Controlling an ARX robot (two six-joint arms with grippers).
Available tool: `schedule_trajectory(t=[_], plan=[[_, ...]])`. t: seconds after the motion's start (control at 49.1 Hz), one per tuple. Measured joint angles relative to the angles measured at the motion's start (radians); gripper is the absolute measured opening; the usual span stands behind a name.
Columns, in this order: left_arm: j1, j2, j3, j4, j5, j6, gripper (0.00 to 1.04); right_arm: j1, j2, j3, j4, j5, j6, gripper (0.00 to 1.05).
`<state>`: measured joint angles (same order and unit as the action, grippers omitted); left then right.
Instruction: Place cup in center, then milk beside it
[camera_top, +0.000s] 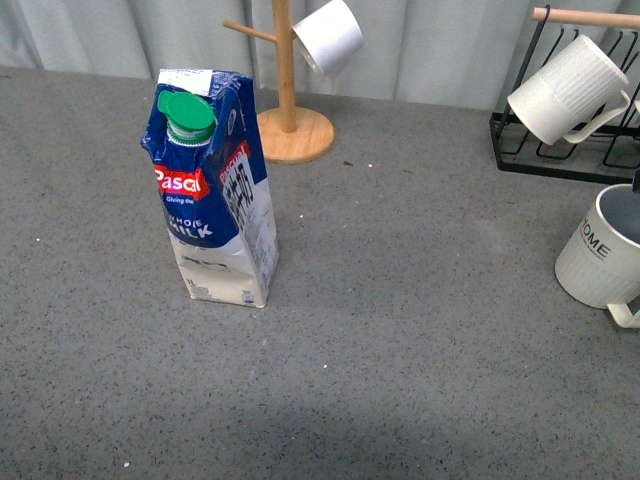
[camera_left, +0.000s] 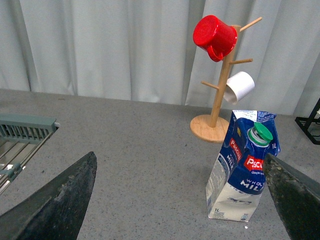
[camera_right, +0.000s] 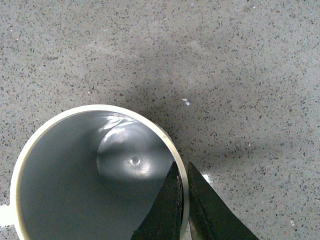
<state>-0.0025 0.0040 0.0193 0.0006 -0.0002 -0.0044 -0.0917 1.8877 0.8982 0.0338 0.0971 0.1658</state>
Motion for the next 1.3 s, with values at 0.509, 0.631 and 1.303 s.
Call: schedule_trajectory(t=[0.509, 0.631, 1.303], plan=[[0.000, 0.000, 0.000, 0.000, 0.000, 0.000, 0.98, 0.240, -0.030, 0.113, -0.173, -0.099, 0.068, 0.01], [0.000, 0.000, 0.000, 0.000, 0.000, 0.000, 0.98, 0.306, 0.014, 0.143, -0.188, -0.091, 0.086, 0.01], [0.000, 0.000, 0.000, 0.000, 0.000, 0.000, 0.98, 0.378, 0.083, 0.193, -0.211, -0.043, 0.125, 0.21]])
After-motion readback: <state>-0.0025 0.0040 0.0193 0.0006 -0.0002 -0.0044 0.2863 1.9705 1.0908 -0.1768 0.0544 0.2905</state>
